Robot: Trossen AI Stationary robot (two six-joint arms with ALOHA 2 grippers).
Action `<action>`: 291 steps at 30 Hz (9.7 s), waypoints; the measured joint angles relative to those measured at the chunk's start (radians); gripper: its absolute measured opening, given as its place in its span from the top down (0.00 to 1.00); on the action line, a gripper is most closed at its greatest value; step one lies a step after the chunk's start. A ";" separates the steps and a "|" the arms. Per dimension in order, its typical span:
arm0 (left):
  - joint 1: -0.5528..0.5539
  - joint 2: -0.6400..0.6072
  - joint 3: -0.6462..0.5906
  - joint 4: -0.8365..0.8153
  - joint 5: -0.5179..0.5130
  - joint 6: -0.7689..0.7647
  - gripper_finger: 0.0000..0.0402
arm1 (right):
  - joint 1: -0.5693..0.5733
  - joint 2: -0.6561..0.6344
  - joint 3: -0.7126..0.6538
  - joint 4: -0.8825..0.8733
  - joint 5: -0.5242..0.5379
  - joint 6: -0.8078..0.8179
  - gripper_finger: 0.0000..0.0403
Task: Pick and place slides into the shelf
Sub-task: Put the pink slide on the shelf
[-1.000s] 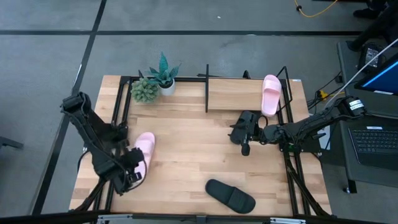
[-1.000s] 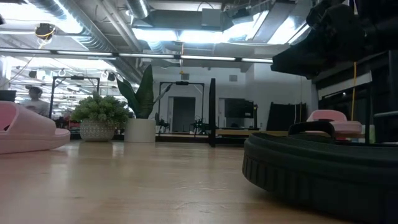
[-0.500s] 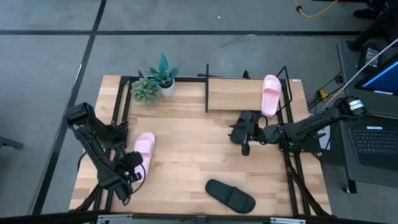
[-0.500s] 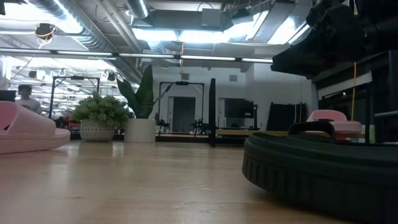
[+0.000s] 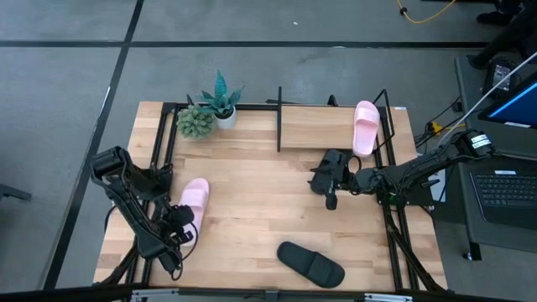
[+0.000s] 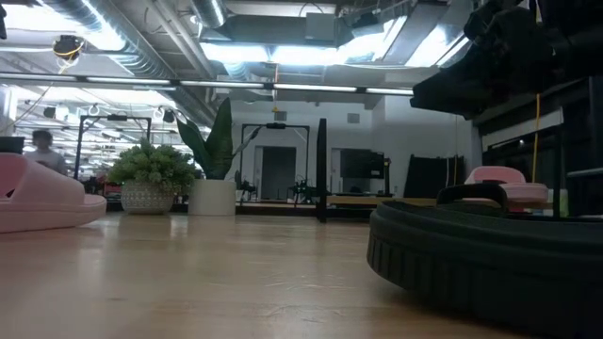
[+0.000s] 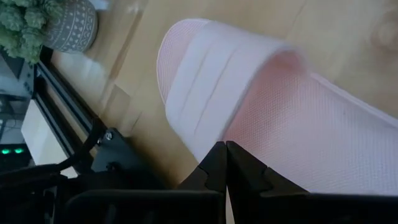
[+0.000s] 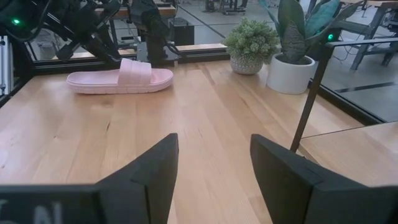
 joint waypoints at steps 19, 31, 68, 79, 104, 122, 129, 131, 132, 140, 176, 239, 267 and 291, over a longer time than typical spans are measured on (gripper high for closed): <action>-0.171 -0.001 0.000 0.012 -0.015 -0.235 1.00 | 0.000 0.000 0.000 0.000 0.000 0.003 0.50; -0.188 -0.002 0.000 0.012 -0.048 -0.367 1.00 | 0.000 0.000 0.000 0.000 0.000 0.003 0.50; -0.172 -0.002 -0.003 -0.008 -0.041 -0.359 0.68 | 0.000 0.000 0.000 0.000 -0.001 0.033 0.50; -0.144 -0.002 -0.147 0.045 -0.044 -0.366 0.66 | 0.000 0.000 0.000 0.000 -0.001 0.029 0.50; -0.126 -0.002 -0.216 0.210 -0.083 -0.318 0.83 | 0.000 0.000 0.000 0.000 -0.001 0.026 0.50; -0.099 -0.002 -0.156 0.232 -0.170 -0.387 0.98 | 0.000 0.000 0.000 0.000 0.000 0.004 0.50; -0.065 -0.002 -0.151 0.223 -0.170 -0.394 0.97 | 0.000 0.000 0.000 0.000 0.000 0.006 0.50; -0.044 -0.002 -0.151 0.222 -0.171 -0.418 0.98 | 0.000 0.000 0.000 0.000 0.000 0.006 0.50; -0.032 -0.002 -0.151 0.222 -0.171 -0.430 0.98 | 0.000 0.000 0.000 0.000 0.000 0.006 0.50; 0.109 -0.002 -0.151 0.221 -0.179 -0.500 0.99 | 0.000 0.000 0.000 0.000 0.000 0.007 0.50; 0.691 -0.002 -0.151 0.914 -0.488 -0.016 0.93 | 0.000 0.000 0.000 0.000 0.000 0.008 0.50; 0.882 0.106 -0.151 1.555 -0.400 0.583 0.99 | 0.033 0.674 0.528 -0.056 0.193 -0.101 0.50; 0.861 0.105 -0.151 1.677 -0.366 0.714 0.99 | 0.029 0.742 0.594 -0.277 0.419 -0.096 0.50; 0.812 0.105 -0.151 1.684 -0.339 0.714 1.00 | 0.029 0.741 0.594 -0.278 0.546 -0.228 0.50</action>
